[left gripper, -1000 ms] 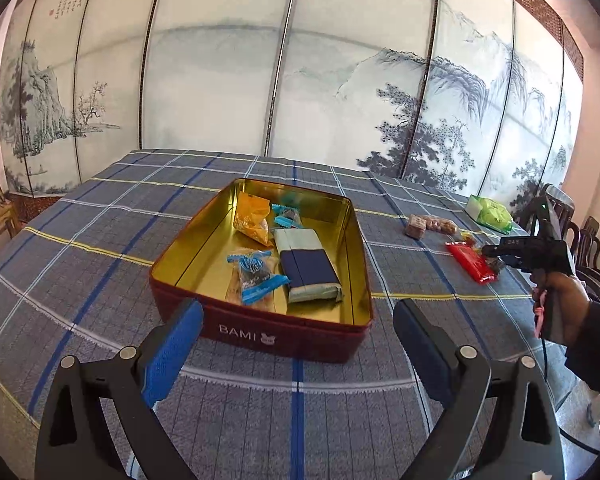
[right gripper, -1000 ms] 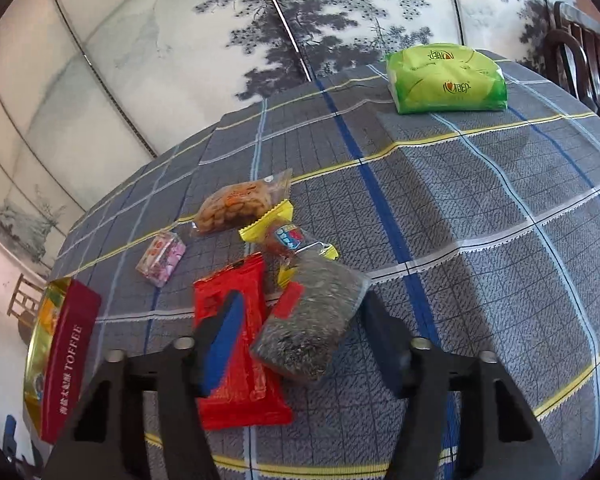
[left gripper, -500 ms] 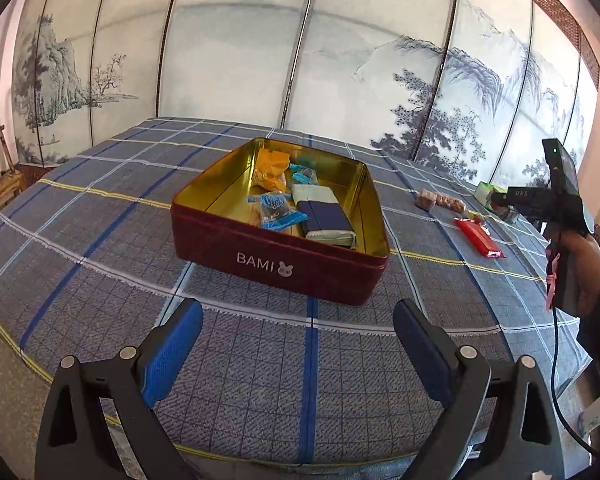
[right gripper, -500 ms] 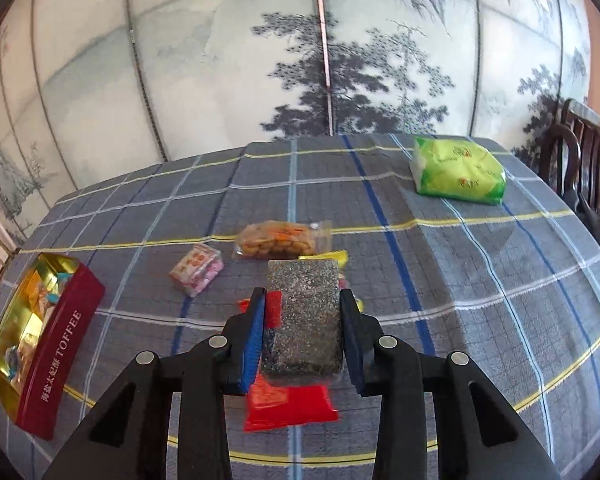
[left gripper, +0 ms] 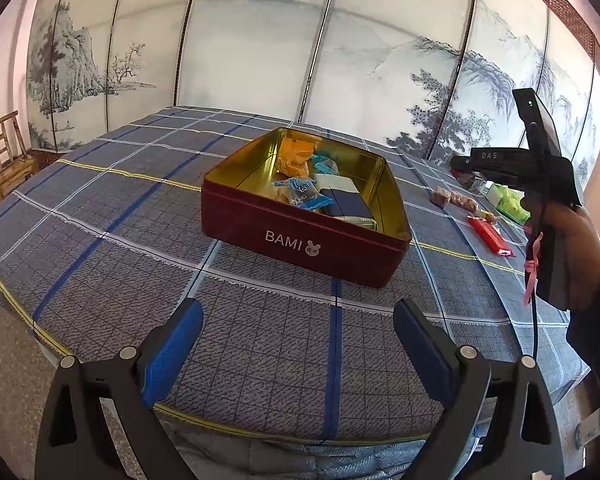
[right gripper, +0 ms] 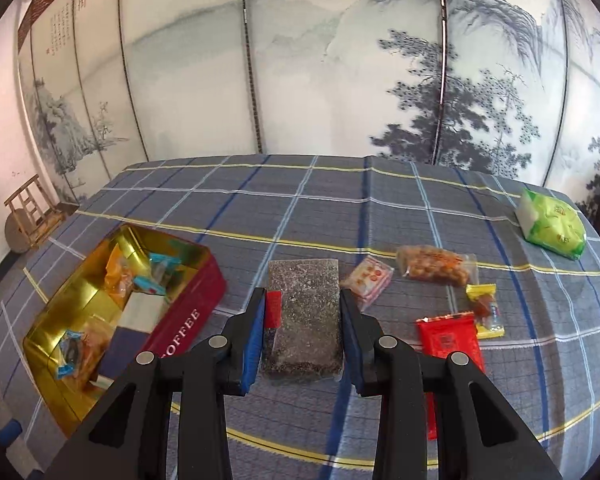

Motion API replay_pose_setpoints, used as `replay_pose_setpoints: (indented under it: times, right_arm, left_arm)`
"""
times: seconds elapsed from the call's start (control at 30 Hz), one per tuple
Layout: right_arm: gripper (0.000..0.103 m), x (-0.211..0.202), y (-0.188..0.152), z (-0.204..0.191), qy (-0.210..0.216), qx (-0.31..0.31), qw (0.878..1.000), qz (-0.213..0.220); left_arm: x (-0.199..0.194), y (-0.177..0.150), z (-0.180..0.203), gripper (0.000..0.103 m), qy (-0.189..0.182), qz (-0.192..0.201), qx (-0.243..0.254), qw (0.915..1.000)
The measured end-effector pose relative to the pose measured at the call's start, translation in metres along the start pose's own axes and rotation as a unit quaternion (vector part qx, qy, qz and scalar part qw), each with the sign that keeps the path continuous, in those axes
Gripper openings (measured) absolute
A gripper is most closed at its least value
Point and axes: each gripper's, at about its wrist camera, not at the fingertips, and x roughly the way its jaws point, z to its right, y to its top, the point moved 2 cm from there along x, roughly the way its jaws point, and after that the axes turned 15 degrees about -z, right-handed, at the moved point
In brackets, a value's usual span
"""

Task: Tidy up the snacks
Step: 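Carry the grey speckled bag with the right tool over the tin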

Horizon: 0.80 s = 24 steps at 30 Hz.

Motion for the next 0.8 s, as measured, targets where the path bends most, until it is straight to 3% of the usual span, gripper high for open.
replay_pose_setpoints:
  times: [0.8]
  right_arm:
    - [0.036,0.010,-0.002,-0.108,0.045,-0.082,0.995,-0.017]
  left_arm:
    - [-0.001,-0.013,-0.024,0.094,0.003,-0.007,-0.029,0.9996]
